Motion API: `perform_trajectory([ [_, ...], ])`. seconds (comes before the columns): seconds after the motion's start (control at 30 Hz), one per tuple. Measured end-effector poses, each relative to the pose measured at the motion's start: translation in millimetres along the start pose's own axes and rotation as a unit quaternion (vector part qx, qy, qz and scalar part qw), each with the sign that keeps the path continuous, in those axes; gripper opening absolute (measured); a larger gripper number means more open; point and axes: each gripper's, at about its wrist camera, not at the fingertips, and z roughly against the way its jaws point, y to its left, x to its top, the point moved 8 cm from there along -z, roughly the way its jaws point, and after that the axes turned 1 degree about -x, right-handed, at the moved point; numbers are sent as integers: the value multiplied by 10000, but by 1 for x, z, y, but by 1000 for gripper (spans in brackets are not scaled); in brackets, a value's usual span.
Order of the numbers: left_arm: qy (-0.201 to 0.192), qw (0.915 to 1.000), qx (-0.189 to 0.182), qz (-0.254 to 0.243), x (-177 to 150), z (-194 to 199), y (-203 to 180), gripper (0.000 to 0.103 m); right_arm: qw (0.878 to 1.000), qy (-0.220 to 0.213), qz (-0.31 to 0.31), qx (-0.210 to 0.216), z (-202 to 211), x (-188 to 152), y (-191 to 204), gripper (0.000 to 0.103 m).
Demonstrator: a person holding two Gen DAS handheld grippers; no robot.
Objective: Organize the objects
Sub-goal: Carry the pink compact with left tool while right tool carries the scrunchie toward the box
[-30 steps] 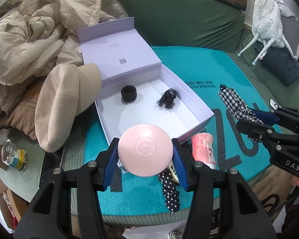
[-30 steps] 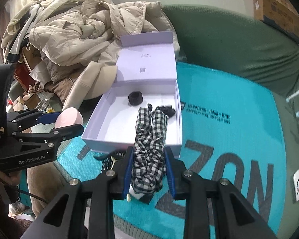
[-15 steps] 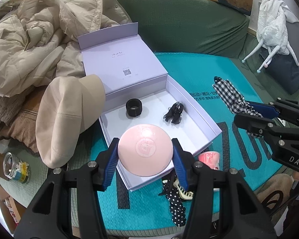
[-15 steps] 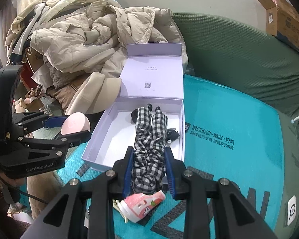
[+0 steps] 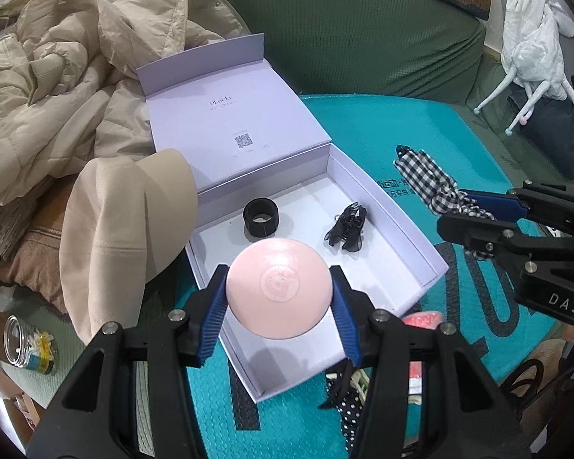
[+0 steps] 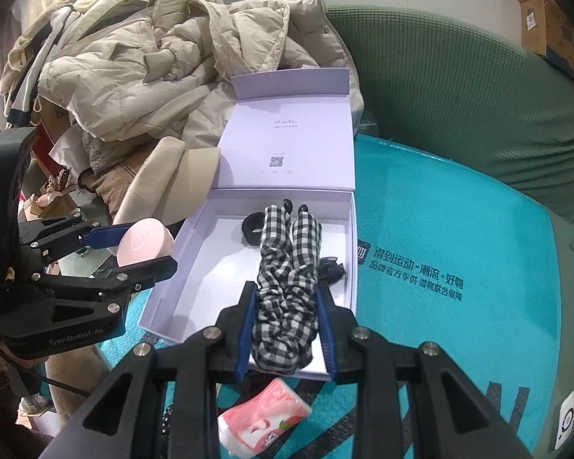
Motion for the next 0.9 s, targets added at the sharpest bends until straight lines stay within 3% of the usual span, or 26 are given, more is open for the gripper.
perform_trajectory([
  [0.9, 288, 9990, 239, -248, 32, -90, 17, 49, 9990, 407, 163, 100, -106, 38, -16, 30],
])
